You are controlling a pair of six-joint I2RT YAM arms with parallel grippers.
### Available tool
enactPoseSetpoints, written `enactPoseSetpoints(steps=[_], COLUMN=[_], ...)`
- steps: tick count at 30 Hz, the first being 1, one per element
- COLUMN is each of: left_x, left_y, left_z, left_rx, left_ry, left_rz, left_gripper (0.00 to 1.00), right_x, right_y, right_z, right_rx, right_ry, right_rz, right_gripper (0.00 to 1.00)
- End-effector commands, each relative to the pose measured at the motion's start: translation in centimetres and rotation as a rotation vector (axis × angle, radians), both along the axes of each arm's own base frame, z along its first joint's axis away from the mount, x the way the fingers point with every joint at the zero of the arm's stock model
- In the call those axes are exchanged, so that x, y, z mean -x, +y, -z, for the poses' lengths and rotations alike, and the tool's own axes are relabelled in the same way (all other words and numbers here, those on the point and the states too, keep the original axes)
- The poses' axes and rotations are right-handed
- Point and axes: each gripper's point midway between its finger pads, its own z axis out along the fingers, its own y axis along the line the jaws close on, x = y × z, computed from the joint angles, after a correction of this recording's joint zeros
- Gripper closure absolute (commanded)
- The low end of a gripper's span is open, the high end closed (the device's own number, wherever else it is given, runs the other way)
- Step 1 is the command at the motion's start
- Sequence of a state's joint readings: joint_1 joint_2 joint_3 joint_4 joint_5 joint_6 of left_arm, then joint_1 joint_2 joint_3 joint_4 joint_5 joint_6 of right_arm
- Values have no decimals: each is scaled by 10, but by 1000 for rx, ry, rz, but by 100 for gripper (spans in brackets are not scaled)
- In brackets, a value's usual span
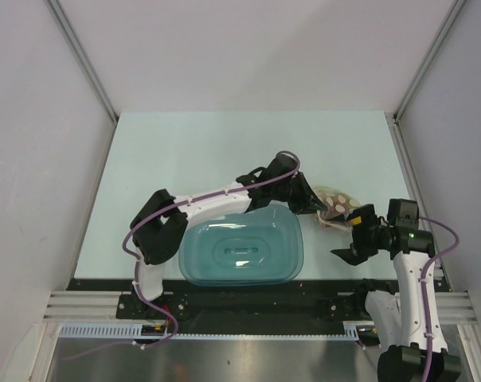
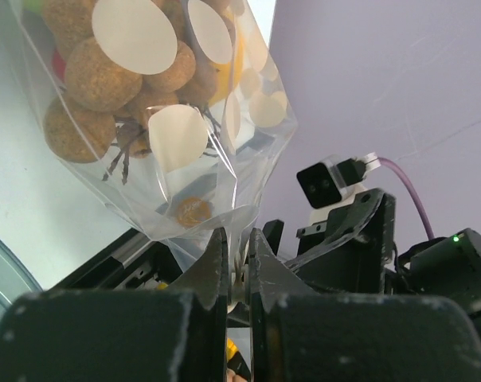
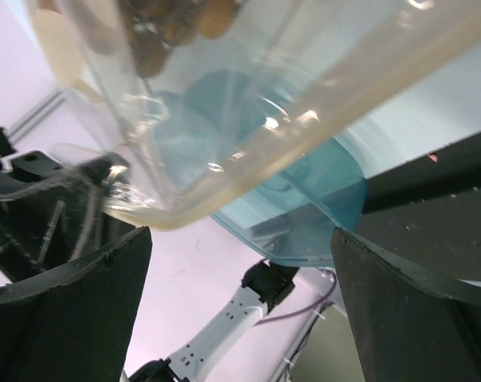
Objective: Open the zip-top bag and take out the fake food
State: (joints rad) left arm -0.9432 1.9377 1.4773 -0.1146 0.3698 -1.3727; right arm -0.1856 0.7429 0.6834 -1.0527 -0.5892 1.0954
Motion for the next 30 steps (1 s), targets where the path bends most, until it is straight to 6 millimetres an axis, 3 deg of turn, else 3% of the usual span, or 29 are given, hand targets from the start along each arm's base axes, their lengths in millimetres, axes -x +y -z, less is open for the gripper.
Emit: enactPoseSetpoints(steps=[1, 5, 8, 16, 17, 19, 20, 21, 24, 30], left_x=[13, 14, 14, 20, 22, 29, 31, 32, 34, 24], left_y=[4, 3, -1, 4, 6, 13, 16, 19, 29, 35], left_z=[-24, -28, -29, -37, -35, -28, -26, -24, -17, -16], left_rx=[45, 97, 107, 105, 95, 71, 68, 67, 70, 90], left_ry=[33, 23, 30, 32, 40, 54, 57, 64, 84, 99], left_rz=[-13, -11, 0, 11, 16, 30, 31, 27, 29, 43], left_gripper=[100, 100, 100, 100, 100, 91, 86, 77, 55, 32], right_x=[-8, -6, -5, -36, -38, -44, -46, -45, -47, -44], right_y=[-3, -12, -21, -33, -36, -41, -43, -46, -51, -43], right_z=[3, 3, 15, 2, 0, -10, -12, -14, -20, -15], right_rx=[-24, 31, 90, 127, 132, 167, 180, 205, 253, 233], right_ry=[-10, -41, -20, -136, -140, -168, -171, -165, -159, -190], right_rz=[50, 62, 80, 96, 103, 94, 89, 84, 33, -31], right_gripper=[0, 0, 9, 57, 67, 81, 94, 100, 100, 100])
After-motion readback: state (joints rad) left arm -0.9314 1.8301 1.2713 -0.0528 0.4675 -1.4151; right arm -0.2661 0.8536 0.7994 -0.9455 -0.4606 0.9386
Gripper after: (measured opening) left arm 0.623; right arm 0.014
